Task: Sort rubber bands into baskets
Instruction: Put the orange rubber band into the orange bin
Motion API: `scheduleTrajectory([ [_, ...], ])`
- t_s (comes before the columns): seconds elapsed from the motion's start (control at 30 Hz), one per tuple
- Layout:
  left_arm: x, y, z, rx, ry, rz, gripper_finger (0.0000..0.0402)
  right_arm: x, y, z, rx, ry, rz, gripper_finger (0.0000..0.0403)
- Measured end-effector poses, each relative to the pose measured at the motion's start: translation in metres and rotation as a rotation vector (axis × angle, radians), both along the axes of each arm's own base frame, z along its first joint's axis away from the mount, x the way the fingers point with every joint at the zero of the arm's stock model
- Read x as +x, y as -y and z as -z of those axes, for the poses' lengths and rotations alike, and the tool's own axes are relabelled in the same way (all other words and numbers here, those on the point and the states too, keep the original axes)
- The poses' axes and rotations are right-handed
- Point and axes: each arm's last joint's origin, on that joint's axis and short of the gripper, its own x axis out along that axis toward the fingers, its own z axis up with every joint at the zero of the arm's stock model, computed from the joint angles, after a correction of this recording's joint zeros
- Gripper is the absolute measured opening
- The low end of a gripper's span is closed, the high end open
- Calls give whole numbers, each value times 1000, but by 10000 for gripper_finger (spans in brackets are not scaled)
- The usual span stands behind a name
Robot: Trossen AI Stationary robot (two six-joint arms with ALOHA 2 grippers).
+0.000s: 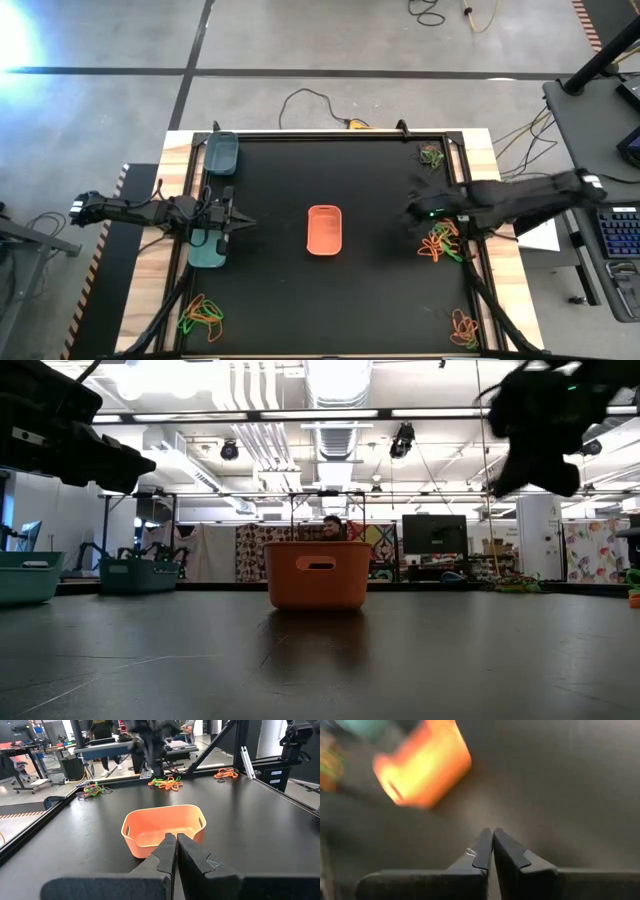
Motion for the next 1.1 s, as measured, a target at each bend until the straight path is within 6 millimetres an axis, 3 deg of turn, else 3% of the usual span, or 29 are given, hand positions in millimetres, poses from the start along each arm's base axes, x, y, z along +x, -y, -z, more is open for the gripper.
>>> scheduleTrajectory([
  [0.1,0,0,0,0,0,0,0,20,-8,-1,182,-213,-76,9],
  [0.2,0,0,0,0,-1,0,0,45,-15,-1,265,-300,-73,9],
  [0.3,0,0,1,1,-7,0,0,49,-16,17,305,-571,23,9],
  [0.4,0,0,1,1,-6,0,0,56,-21,20,368,-744,89,9],
  [0.57,0,0,1,1,-6,0,0,63,-37,29,306,-829,-5,9],
  [0.7,0,0,1,1,-7,0,0,52,-38,41,278,-893,-7,23],
  [0.97,0,0,1,1,-8,0,0,28,-36,66,259,-920,-107,121],
  [1.1,0,0,1,1,-8,0,0,18,-34,84,256,-933,-104,135],
])
